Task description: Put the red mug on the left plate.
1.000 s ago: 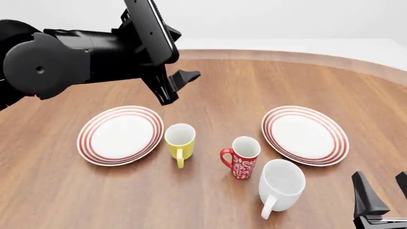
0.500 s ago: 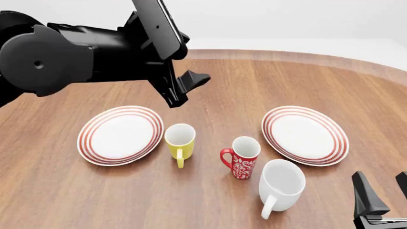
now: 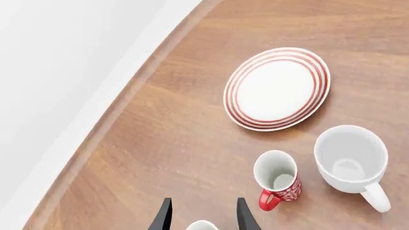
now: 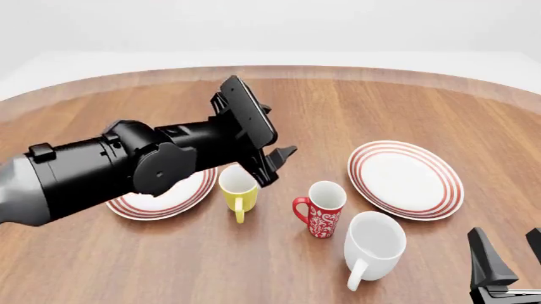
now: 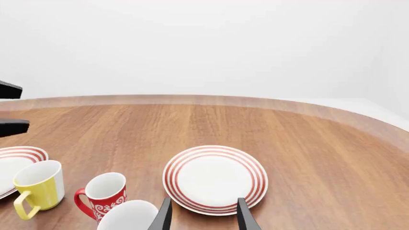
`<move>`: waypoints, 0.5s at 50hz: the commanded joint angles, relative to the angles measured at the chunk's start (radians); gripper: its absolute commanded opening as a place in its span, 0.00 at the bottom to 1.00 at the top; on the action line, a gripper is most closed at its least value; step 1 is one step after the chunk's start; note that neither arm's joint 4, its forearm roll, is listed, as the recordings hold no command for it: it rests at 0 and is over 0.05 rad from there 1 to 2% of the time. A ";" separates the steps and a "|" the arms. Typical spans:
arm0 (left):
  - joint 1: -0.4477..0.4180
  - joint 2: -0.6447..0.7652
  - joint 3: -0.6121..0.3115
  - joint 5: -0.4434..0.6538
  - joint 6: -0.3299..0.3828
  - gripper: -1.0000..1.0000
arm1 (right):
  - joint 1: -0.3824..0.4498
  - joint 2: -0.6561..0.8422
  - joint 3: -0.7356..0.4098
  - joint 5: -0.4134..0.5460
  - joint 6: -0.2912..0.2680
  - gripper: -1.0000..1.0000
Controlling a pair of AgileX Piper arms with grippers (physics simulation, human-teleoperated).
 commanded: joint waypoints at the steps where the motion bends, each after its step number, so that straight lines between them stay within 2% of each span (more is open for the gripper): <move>1: 0.004 0.078 0.135 -0.212 -0.059 1.00 | 0.002 0.002 0.003 -0.005 -0.001 1.00; 25: 0.008 0.181 0.187 -0.343 -0.130 1.00 | 0.002 0.002 0.003 -0.004 0.000 1.00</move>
